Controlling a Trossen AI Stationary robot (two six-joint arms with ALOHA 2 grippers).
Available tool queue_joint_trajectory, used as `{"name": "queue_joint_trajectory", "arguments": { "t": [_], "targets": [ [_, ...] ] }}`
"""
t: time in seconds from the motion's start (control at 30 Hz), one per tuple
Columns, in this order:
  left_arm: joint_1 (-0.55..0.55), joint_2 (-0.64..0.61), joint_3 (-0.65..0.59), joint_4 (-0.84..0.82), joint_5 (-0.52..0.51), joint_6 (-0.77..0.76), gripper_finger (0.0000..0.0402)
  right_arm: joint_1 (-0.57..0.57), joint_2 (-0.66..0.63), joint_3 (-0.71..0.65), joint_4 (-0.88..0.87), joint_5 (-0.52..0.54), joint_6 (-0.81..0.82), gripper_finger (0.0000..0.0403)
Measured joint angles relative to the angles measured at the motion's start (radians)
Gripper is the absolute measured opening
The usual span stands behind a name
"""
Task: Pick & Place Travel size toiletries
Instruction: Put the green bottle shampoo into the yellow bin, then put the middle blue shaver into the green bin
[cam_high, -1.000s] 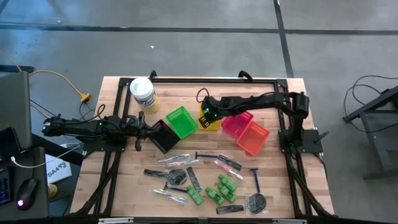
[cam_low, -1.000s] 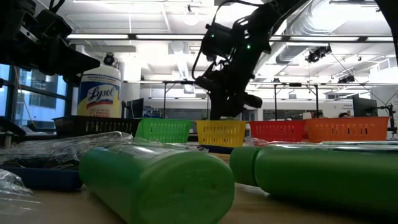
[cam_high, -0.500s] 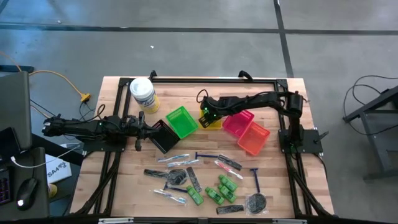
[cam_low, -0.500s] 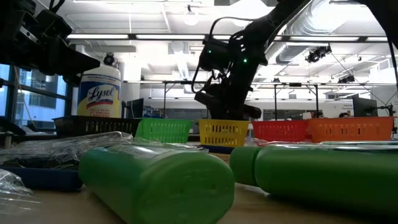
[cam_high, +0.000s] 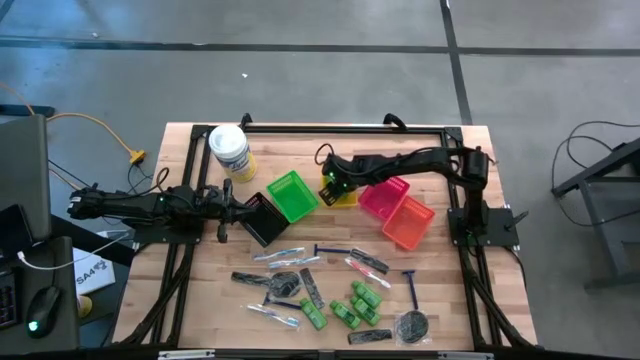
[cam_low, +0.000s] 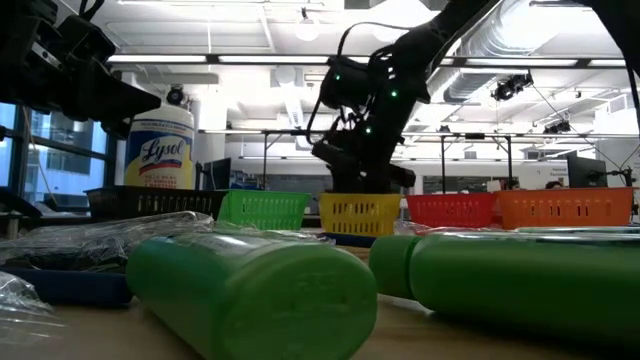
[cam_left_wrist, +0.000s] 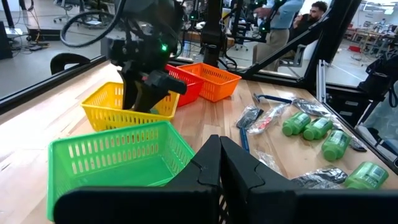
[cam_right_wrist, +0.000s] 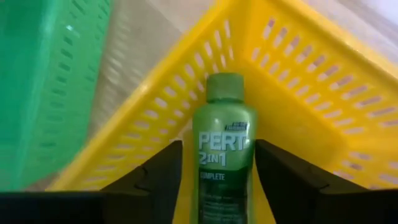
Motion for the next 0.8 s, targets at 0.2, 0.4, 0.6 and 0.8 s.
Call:
{"name": "queue_joint_trajectory", "arguments": {
  "t": [0.2, 0.4, 0.6, 0.8],
  "targets": [
    [0.0, 0.0, 0.0, 0.0, 0.0, 0.0, 0.0, 0.004, -0.022, 0.0, -0.013, 0.0, -0.012, 0.0225],
    [0.0, 0.0, 0.0, 0.0, 0.0, 0.0, 0.0, 0.012, -0.135, 0.0, -0.037, 0.002, -0.108, 0.0228],
    [0.0, 0.0, 0.0, 0.0, 0.006, 0.0, 0.0, 0.061, -0.318, 0.0, -0.038, 0.004, -0.271, 0.0228],
    [0.0, 0.0, 0.0, -0.002, 0.024, 0.0, 0.0, 0.164, -0.523, -0.063, 0.09, 0.004, -0.394, 0.0199]
  ]
}}
